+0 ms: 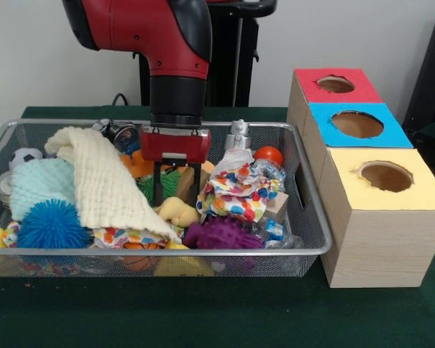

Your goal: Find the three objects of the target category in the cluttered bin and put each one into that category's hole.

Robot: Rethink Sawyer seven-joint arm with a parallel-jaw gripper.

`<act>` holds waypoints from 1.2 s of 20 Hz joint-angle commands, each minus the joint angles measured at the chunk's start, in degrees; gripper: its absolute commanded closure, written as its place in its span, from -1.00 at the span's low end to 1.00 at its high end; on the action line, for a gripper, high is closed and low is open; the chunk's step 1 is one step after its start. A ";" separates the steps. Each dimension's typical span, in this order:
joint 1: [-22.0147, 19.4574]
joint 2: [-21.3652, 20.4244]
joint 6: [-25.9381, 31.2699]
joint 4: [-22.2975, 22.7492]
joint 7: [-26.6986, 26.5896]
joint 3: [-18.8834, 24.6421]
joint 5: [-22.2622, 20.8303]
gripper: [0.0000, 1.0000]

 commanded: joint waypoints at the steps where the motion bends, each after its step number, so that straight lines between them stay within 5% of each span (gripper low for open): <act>1: 0.17 3.57 -4.24 -8.25 6.71 1.43 -0.56 -1.00; 8: -0.40 3.69 -3.72 -8.69 6.70 1.94 -1.23 -1.00; 9: -0.44 3.64 -3.54 -8.69 6.70 1.93 -1.29 1.00; 24: 0.20 -0.07 0.41 -6.48 6.40 0.70 -1.01 1.00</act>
